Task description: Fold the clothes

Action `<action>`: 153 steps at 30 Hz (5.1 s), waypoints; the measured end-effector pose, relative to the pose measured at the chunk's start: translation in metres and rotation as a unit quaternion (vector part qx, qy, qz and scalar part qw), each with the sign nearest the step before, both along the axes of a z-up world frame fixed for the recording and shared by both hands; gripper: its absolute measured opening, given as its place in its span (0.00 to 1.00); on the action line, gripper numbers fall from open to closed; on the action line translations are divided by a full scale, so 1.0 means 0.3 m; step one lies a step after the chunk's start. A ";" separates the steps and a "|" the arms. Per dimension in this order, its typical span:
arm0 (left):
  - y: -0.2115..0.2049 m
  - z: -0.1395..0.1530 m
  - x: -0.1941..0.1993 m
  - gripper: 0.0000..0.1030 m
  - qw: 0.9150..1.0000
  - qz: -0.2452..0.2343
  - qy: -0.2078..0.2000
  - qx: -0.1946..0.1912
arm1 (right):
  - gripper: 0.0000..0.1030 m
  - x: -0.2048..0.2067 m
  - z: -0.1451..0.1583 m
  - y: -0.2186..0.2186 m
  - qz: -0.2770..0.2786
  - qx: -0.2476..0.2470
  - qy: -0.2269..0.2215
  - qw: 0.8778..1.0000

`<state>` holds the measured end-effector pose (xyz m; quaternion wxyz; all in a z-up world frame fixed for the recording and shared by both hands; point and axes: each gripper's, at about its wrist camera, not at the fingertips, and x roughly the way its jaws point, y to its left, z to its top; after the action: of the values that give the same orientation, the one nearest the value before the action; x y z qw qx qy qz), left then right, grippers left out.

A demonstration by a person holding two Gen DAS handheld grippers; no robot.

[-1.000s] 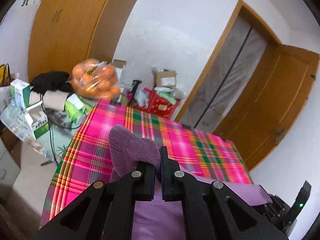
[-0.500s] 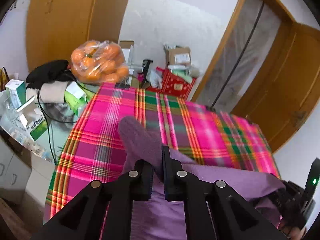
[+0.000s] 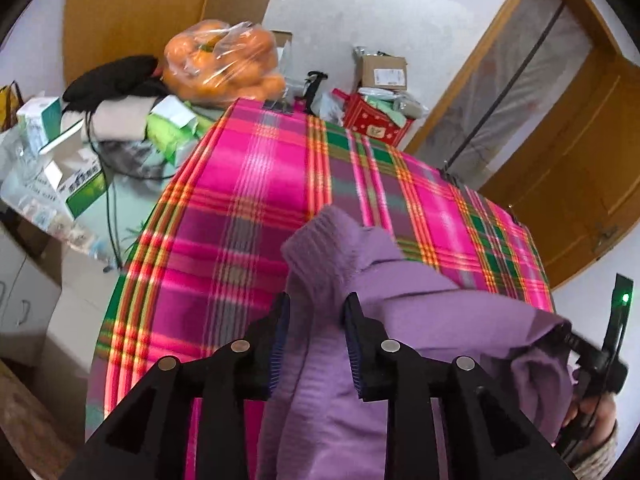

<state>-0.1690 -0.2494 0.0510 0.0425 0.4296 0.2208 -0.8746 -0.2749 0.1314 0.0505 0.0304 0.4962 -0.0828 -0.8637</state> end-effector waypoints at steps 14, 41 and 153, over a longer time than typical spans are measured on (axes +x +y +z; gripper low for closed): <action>-0.104 -0.075 0.082 0.27 0.998 0.046 -0.032 0.016 | 0.21 0.103 0.025 -0.139 0.098 0.172 0.042 0.979; -0.072 -0.191 0.316 0.36 0.989 0.013 -0.073 0.129 | 0.24 0.503 0.162 -0.080 0.083 0.109 0.123 0.983; 0.390 -0.070 0.493 0.27 0.987 -0.117 -0.005 0.107 | 0.15 0.868 -0.028 0.082 0.200 -0.104 0.124 0.966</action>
<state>-0.0212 -0.1325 0.0300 -0.1055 0.4593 0.2613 -0.8424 -0.0145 0.1559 0.0420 0.2640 0.3855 -0.0665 -0.8816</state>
